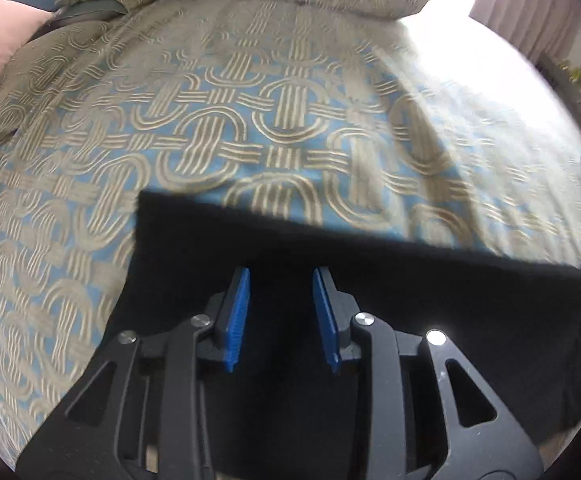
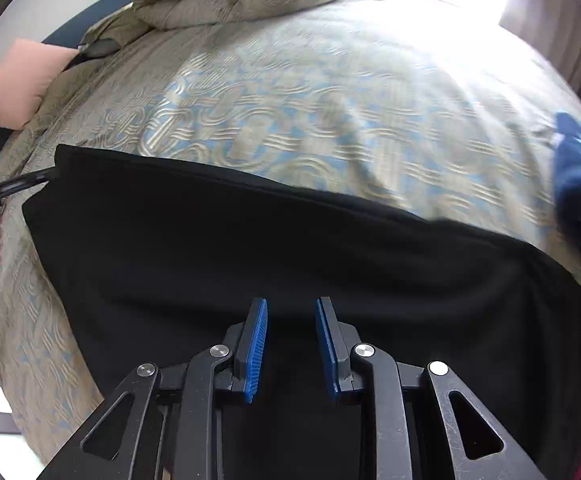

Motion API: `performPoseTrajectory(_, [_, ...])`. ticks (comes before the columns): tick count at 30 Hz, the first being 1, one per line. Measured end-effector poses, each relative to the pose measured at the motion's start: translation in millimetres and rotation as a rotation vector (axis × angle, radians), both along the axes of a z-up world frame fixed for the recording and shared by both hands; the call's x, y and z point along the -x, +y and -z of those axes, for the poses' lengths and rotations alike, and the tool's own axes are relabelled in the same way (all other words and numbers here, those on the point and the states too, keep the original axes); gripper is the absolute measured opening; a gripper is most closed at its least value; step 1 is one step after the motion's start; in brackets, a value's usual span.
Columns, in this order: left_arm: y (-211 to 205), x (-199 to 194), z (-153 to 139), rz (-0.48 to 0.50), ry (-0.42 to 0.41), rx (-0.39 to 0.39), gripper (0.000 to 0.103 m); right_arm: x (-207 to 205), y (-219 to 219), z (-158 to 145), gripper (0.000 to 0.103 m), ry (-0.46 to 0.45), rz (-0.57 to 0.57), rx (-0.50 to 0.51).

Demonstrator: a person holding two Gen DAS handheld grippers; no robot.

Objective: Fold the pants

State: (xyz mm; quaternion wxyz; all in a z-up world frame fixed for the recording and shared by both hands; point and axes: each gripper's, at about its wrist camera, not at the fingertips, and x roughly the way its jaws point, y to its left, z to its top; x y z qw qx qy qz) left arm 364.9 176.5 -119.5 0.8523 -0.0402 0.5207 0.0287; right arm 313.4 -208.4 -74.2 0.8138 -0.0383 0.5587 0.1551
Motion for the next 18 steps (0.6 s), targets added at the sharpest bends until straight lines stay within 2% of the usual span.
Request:
performPoseTrajectory(1, [3,-11,5,-0.015,0.017,0.003,0.036,-12,5,6,0.025,0.014,-0.005,0.006])
performPoseTrajectory(3, [12,-28,2,-0.042,-0.005,0.032,0.038,-31,13,19,0.025,0.018,0.011,0.072])
performPoseTrajectory(4, [14,-34,1,-0.06,-0.017,0.004,0.038,-40,15,23,0.024,0.011,0.023,0.086])
performPoseTrajectory(5, [18,-41,0,-0.082,-0.022,-0.055,0.034,-50,15,23,0.024,0.004,0.044,0.074])
performPoseTrajectory(6, [20,-47,2,-0.087,-0.007,-0.078,0.023,-57,14,21,0.023,-0.005,0.064,0.07])
performPoseTrajectory(7, [24,-50,4,-0.095,-0.001,-0.071,0.021,-65,15,20,0.023,-0.015,0.083,0.078])
performPoseTrajectory(10, [38,-37,-9,-0.107,-0.017,0.013,0.02,-71,16,11,0.023,-0.013,0.12,0.084])
performPoseTrajectory(11, [43,-26,-17,-0.102,-0.03,0.022,0.023,-68,14,7,0.025,-0.019,0.115,0.067])
performPoseTrajectory(14, [61,19,-38,-0.12,-0.106,-0.029,0.049,-40,1,-9,0.026,-0.04,0.081,-0.003])
performPoseTrajectory(16, [78,50,-46,-0.147,-0.142,-0.04,0.051,-8,-13,-17,0.03,-0.058,0.079,-0.015])
performPoseTrajectory(18, [100,78,-44,-0.181,-0.133,-0.009,0.051,17,-23,-21,0.034,-0.065,0.069,-0.018])
